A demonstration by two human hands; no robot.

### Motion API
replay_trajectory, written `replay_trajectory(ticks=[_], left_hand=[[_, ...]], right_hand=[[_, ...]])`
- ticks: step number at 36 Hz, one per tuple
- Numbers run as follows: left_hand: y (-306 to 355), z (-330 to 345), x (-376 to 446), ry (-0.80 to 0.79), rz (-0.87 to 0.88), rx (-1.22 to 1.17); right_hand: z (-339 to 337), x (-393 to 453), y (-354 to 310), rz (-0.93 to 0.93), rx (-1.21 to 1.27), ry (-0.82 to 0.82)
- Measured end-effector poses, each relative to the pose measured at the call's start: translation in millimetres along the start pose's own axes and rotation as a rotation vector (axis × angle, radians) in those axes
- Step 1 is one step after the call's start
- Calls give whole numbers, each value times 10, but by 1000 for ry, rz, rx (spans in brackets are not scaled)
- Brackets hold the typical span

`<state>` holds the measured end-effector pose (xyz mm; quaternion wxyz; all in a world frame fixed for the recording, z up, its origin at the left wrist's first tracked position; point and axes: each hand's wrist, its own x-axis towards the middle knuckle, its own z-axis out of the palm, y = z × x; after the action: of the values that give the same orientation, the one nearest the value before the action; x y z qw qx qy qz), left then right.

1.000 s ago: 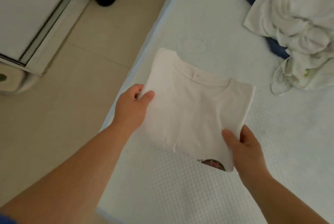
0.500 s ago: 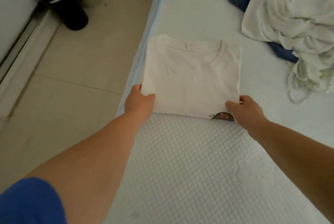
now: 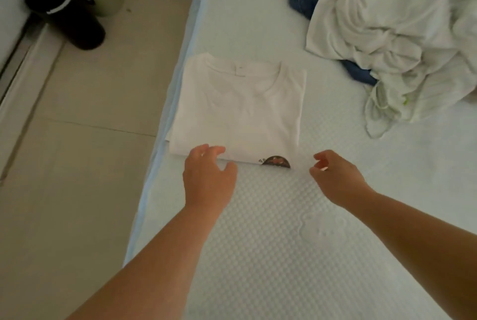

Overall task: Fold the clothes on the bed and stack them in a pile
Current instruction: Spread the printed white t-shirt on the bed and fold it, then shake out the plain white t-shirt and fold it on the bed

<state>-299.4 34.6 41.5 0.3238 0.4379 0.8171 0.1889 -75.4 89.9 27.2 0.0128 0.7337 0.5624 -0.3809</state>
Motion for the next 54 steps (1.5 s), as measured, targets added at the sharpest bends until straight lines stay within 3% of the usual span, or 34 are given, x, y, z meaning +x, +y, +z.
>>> replay_trajectory(ticks=[6,11,15,18,21,23,26,30,34,37,44,51,54], left_hand=[[548,403,-508,-172,112,17],[988,731,-371,-168,245,126],[1413,1155,-125,-148,353,150],[1691,1623,49,-229,384,258],[1685,2080,179,-350,279,509],[1555,2342,209,-299,265,613],[1383,2576,237,-212,315,637],[1298,2705,339,-264,318,652],[1240,2806,402,-265,304,643],[1212,2817,427,-278,297,650],[1183,2808,473,-292,294,643],[1429,2515,417,-424,234,608],[1724,2072,165,-467,140,273]], right_hand=[[-389,-377,566,22,-55,-34],[-729,-366,1034,-6,-144,-49],[-1119,-85,1335,-46,-181,29],[-1471,249,1461,-82,-212,157],[-1846,654,1464,-122,-224,291],[-2063,955,1412,-184,-200,381],[-2247,1391,1278,-295,-182,494],[-2279,1983,1054,-445,-164,558],[-2235,2497,942,-267,-78,500],[-2149,2649,988,-276,0,562],[-2064,2283,992,-350,285,643],[-2374,1258,1019,-391,424,570],[-2622,685,995,-399,513,525]])
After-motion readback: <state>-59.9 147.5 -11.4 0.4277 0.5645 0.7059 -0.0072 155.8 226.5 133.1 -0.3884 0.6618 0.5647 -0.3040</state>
